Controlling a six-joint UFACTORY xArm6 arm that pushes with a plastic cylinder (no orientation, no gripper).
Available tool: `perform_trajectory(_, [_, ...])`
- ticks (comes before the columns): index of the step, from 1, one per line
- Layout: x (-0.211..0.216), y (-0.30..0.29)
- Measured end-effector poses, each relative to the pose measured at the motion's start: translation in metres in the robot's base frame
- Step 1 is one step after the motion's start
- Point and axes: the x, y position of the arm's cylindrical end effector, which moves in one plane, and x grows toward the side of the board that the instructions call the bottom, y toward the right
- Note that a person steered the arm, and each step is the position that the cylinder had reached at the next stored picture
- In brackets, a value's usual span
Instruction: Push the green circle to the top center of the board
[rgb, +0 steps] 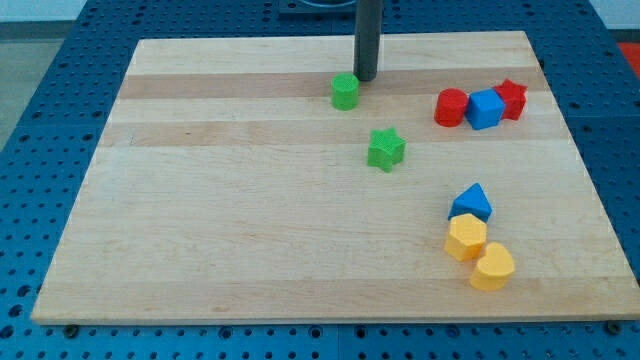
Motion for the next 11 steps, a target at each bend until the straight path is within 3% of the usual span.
perform_trajectory(1, [0.018, 0.001])
perform_trajectory(2, [0.064, 0.033])
perform_trajectory(3, [0.096, 0.03])
perform_trajectory(5, [0.084, -0.028])
perform_trajectory(6, [0.026, -0.029])
perform_trajectory(7, [0.012, -0.03])
perform_trajectory(8, [0.024, -0.034])
perform_trajectory(9, [0.082, -0.05])
perform_trajectory(10, [0.186, -0.071])
perform_trajectory(11, [0.254, -0.066])
